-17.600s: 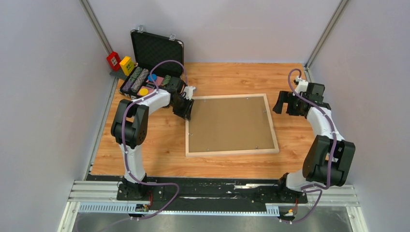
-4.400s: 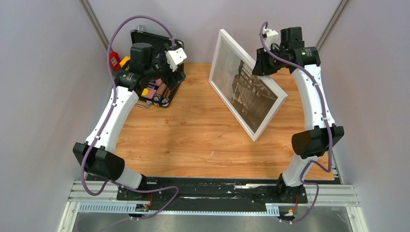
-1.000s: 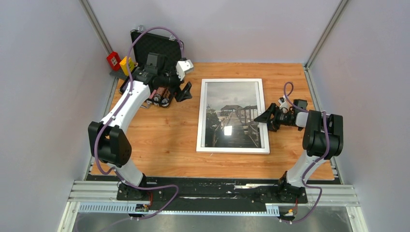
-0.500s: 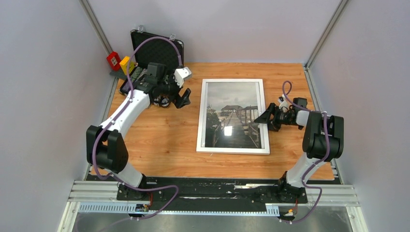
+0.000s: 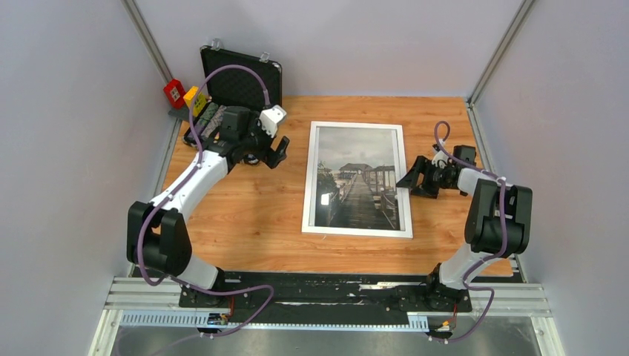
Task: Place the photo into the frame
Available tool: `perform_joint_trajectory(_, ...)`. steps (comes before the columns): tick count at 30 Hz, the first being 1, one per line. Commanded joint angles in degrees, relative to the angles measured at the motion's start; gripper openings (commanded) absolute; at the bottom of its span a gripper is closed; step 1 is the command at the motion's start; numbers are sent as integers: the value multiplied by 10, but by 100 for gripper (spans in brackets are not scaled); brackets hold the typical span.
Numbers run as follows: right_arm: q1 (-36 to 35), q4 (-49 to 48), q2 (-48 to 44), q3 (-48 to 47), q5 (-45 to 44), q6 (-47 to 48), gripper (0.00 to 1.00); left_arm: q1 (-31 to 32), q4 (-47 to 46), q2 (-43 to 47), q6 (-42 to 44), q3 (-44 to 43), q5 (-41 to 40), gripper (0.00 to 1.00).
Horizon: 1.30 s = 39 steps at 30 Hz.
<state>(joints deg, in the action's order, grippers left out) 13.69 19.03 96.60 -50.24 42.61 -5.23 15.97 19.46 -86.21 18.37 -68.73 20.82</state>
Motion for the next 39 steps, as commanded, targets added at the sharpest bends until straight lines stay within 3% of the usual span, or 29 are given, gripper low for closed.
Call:
perform_joint_trajectory(1,2,4,-28,-28,-30,26,72,-3,-50,43,-40,28,-34,100)
perform_joint_trajectory(9,2,15,-52,-90,-65,32,73,-3,-103,74,-78,97,-120,100)
perform_joint_trajectory(20,2,12,-119,-159,-166,94,78,-13,-149,79,-103,124,-235,100)
perform_joint_trajectory(27,2,-28,-192,-129,-228,101,84,-45,-160,98,-125,136,-263,100)
perform_joint_trajectory(31,2,-66,-248,-87,-260,88,100,-66,-153,115,-130,133,-261,100)
perform_joint_trajectory(39,2,-72,-343,-22,-265,67,100,-74,-97,193,-140,122,-260,100)
